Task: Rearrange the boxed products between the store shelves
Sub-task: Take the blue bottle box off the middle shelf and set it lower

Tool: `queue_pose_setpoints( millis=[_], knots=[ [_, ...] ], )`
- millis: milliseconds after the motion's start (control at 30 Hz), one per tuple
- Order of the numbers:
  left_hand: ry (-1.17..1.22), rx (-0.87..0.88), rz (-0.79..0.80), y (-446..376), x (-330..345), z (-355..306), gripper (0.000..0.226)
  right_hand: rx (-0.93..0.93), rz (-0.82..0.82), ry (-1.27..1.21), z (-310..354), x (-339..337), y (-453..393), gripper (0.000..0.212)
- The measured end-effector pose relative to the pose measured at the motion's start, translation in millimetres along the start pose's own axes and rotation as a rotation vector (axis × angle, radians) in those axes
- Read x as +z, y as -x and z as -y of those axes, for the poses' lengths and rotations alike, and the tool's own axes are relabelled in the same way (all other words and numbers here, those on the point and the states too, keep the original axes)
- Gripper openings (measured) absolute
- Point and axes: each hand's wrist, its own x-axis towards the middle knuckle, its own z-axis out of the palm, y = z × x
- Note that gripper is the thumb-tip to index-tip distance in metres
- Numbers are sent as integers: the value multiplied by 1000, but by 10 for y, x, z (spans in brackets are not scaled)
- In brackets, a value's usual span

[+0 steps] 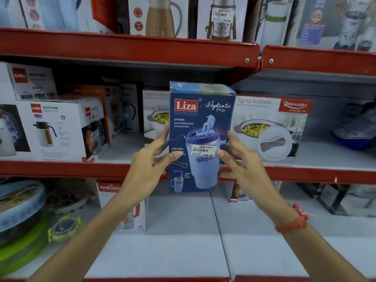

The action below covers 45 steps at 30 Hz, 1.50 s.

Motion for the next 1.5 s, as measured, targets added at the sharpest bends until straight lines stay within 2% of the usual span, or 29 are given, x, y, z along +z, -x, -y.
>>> queue_pose_setpoints(
  millis=[300,567,733,1033,1167,1300,1400,1500],
  knots=[
    [34,-151,71,425,233,344,71,126,-6,-110,-433,-106,668,50],
    [-124,-420,173,571,621,1046,56,341,34,-93,-1283,115,1073,55],
    [-169,-503,113,661,830,1518,39,385,90,5,-1670,286,1234,55],
    [-175,-546,105,696,1188,2008,46,526,74,3,-2106,418,1236,48],
    [-168,-563,143,711,1273,2092,58,571,60,19,-2236,414,1251,48],
    [-265,-586,282,676,1228,1995,77,584,122,72,-2254,327,1239,57],
    [-360,-583,311,577,1091,1776,79,486,157,202,-2123,149,1173,69],
    [-512,-490,259,415,901,1442,74,325,58,316,-1905,-114,968,57]
  ],
)
